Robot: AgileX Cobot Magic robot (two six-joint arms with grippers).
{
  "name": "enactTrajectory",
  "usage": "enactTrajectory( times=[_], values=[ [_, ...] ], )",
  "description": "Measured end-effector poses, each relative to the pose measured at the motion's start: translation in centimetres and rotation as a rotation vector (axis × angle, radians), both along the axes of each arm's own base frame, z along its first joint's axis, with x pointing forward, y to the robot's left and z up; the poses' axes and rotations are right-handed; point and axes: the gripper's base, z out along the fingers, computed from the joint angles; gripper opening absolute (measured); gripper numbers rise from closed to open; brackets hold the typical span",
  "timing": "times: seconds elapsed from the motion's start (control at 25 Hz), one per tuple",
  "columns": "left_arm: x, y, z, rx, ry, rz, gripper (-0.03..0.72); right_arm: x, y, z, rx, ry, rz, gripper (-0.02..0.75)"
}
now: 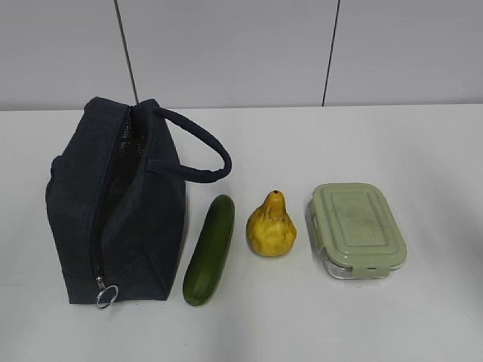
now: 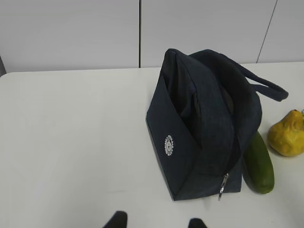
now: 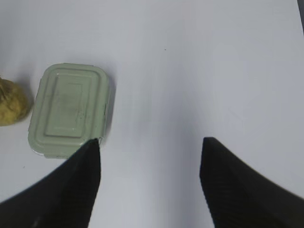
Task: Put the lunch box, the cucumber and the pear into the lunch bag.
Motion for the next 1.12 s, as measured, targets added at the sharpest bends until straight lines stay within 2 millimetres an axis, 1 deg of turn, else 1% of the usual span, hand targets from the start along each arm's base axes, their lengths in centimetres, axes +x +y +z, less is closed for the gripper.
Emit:
enactTrajectory(
  times=[0.12,0.24,0.36,0.4,0.48,0.56,0.68,0.84,0.96,1.12],
  values=[
    [0.0,0.0,0.0,0.000,0.000,0.000,0.241,2.8,0.3,0.2,-0.003,0.040,-0.001,0.510],
    [0.0,0.0,0.0,0.000,0.000,0.000,0.241,5.8,0.6,-0.2,-0.005,0.093,-0.001,0.510],
    [0.0,0.0,0.0,0.000,0.000,0.000,0.241,8.5,0.9,-1.0,0.007,0.139,-0.003,0.510],
    [0.0,0.0,0.0,0.000,0.000,0.000,0.241,9.1,0.9,-1.2,0.017,0.149,-0.008,0.510],
    [0.0,0.0,0.0,0.000,0.000,0.000,0.241,10.9,0.8,-2.1,0.068,0.189,-0.028,0.504],
    [0.0,0.0,0.0,0.000,0.000,0.000,0.241,12.3,0.5,-3.1,0.124,0.226,-0.026,0.480],
    [0.0,0.0,0.0,0.000,0.000,0.000,0.241,13.8,0.1,-4.2,0.232,0.261,-0.007,0.456],
    [0.0,0.0,0.0,0.000,0.000,0.000,0.241,15.4,-0.5,-5.5,0.371,0.278,0.053,0.449],
    [0.0,0.0,0.0,0.000,0.000,0.000,0.241,16.3,-1.8,-6.6,0.499,0.288,0.084,0.447],
    [0.0,0.0,0.0,0.000,0.000,0.000,0.241,17.0,-3.8,-8.0,0.605,0.301,0.112,0.445]
  ],
)
